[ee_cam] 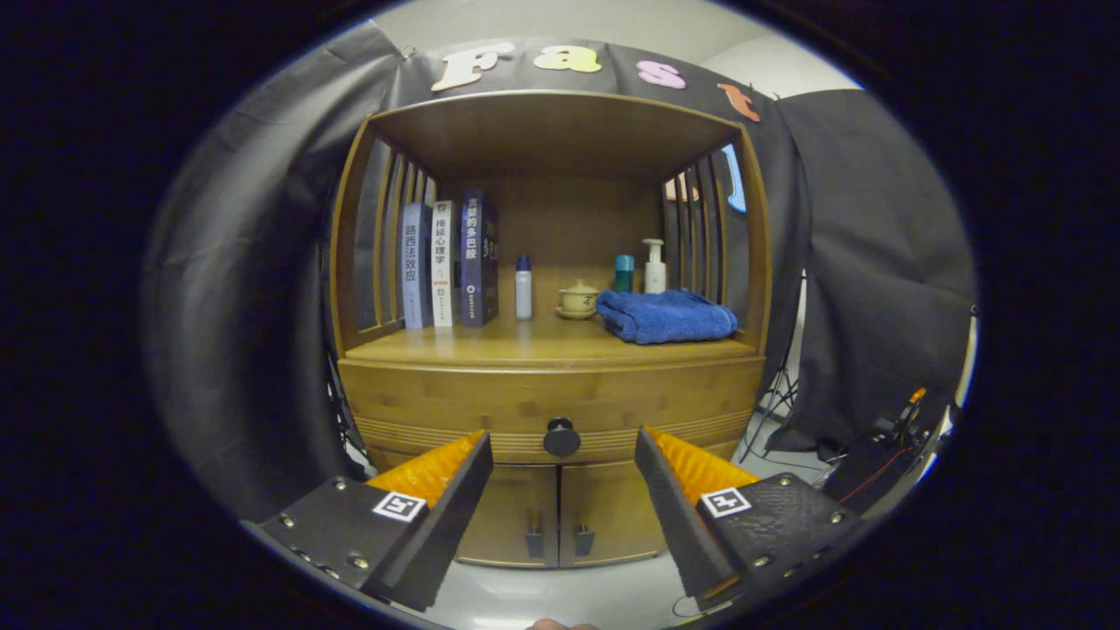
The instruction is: Pull open the drawer, take out the items inside it, and place them on the countertop above the cabinet.
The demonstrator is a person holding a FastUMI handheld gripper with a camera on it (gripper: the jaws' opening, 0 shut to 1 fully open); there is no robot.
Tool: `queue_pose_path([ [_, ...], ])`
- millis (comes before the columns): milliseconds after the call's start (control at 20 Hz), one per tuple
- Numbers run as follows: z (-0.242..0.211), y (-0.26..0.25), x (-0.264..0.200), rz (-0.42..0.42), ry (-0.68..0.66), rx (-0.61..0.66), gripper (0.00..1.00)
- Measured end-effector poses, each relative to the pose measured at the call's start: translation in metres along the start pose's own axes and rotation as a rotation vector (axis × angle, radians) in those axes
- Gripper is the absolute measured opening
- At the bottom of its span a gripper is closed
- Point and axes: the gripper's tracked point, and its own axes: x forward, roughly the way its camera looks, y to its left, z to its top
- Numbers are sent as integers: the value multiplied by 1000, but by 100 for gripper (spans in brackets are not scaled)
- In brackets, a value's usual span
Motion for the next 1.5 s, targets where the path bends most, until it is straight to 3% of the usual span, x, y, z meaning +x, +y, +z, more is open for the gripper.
queue_pose_path([
  [250, -11, 19, 53, 57, -24, -55, 99],
  [550, -44, 2, 121, -12, 64, 18, 97],
  [650, -60, -6, 130, -40, 117, 44, 83],
  [700, -66, -4, 140, -13, 130, 70, 77],
  [800, -67, 1, 141, 19, 119, 133, 60],
  [900, -66, -3, 141, 41, 95, 78, 43],
  [1050, -72, 0, 130, 50, 134, 59, 29],
  [1500, -81, -7, 56, 72, 144, 12, 29],
])
